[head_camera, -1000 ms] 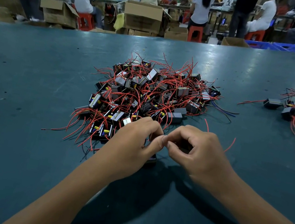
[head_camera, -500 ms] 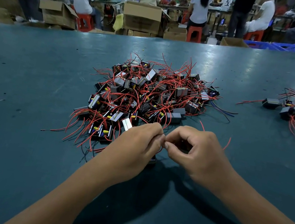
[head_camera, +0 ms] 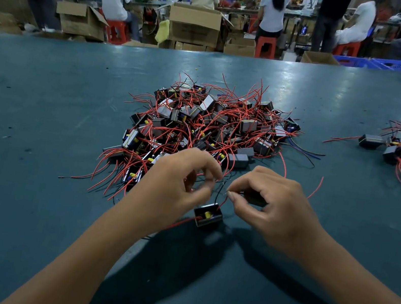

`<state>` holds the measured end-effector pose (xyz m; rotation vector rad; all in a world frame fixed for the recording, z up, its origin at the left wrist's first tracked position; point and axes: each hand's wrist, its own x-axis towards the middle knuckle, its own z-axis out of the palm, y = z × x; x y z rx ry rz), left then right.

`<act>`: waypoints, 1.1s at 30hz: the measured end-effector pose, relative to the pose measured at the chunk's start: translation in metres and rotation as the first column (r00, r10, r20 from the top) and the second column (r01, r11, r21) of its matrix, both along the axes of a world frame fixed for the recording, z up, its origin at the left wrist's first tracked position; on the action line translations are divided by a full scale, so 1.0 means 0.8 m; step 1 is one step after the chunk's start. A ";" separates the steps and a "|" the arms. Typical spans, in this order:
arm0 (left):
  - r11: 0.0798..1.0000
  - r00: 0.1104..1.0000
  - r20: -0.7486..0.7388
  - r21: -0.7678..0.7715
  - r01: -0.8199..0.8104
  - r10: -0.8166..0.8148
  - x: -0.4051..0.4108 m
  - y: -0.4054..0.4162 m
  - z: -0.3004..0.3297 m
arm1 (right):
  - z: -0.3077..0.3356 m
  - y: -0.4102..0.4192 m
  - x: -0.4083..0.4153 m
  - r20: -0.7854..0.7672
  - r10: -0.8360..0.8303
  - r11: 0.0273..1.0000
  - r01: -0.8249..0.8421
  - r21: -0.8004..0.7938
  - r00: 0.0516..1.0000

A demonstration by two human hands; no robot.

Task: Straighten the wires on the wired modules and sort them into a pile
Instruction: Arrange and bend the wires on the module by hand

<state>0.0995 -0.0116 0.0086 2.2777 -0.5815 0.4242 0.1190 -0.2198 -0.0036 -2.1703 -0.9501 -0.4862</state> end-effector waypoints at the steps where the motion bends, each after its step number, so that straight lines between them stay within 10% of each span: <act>1: 0.998 0.998 0.050 0.050 0.041 -0.043 0.002 0.003 0.000 | 0.001 -0.001 0.001 -0.008 0.000 1.000 0.000 0.007 1.000; 16: 0.964 0.967 0.234 0.264 0.039 -0.103 0.001 -0.003 -0.004 | -0.003 -0.001 0.002 0.000 0.037 0.999 -0.037 0.009 0.999; 21: 0.996 0.985 -0.156 -0.050 0.073 -0.080 -0.005 -0.012 -0.005 | -0.003 -0.002 0.001 0.010 0.031 0.998 -0.031 0.051 0.999; 26: 0.856 0.761 -0.614 -0.491 -0.161 -0.209 -0.010 -0.020 0.000 | -0.005 0.004 -0.001 0.064 0.004 0.999 -0.006 0.035 0.998; 33: 0.715 0.574 -0.741 -0.606 -0.349 -0.348 -0.011 -0.027 0.001 | -0.006 0.005 -0.002 0.128 0.008 1.000 -0.010 0.012 0.992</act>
